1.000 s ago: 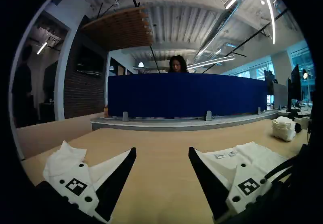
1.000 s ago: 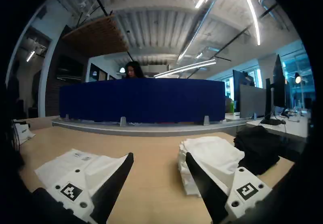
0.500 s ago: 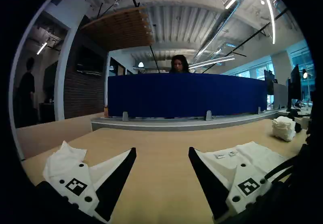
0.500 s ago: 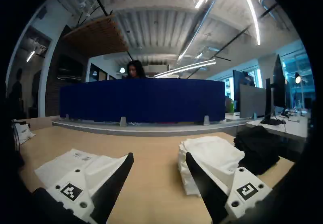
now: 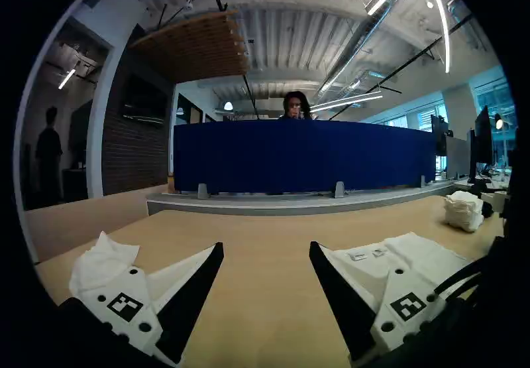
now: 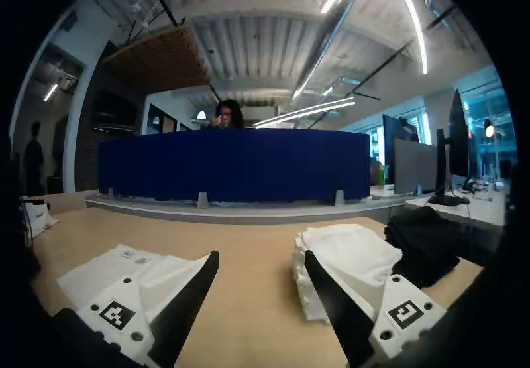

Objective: Fold towel

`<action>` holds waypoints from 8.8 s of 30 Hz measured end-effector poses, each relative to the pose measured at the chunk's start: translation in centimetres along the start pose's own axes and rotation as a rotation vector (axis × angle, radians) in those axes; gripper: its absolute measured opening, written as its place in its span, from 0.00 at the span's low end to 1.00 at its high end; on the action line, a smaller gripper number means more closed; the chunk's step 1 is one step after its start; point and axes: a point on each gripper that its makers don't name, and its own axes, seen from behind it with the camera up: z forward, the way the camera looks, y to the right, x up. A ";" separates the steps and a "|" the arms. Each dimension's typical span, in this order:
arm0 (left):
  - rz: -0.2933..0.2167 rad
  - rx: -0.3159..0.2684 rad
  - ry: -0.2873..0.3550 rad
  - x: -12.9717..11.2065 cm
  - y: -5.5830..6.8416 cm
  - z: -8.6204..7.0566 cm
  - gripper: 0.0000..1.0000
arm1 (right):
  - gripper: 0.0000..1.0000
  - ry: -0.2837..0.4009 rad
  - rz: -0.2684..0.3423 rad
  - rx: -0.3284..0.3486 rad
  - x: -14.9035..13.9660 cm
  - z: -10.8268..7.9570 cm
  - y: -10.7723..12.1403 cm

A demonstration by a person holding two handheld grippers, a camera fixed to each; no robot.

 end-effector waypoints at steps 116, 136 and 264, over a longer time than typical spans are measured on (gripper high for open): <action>0.378 -0.736 -0.721 -9.6 13.7 -6.6 0.97 | 1.00 -0.807 -0.441 0.728 -9.9 -9.8 -11.6; 0.380 -0.760 -0.813 -12.6 14.5 -7.6 0.91 | 0.91 -0.848 -0.391 0.706 -12.6 -10.1 -11.3; 0.162 -0.610 -0.908 -2.3 14.8 -7.9 0.09 | 0.16 -0.988 -0.353 0.698 -1.6 -11.3 -10.6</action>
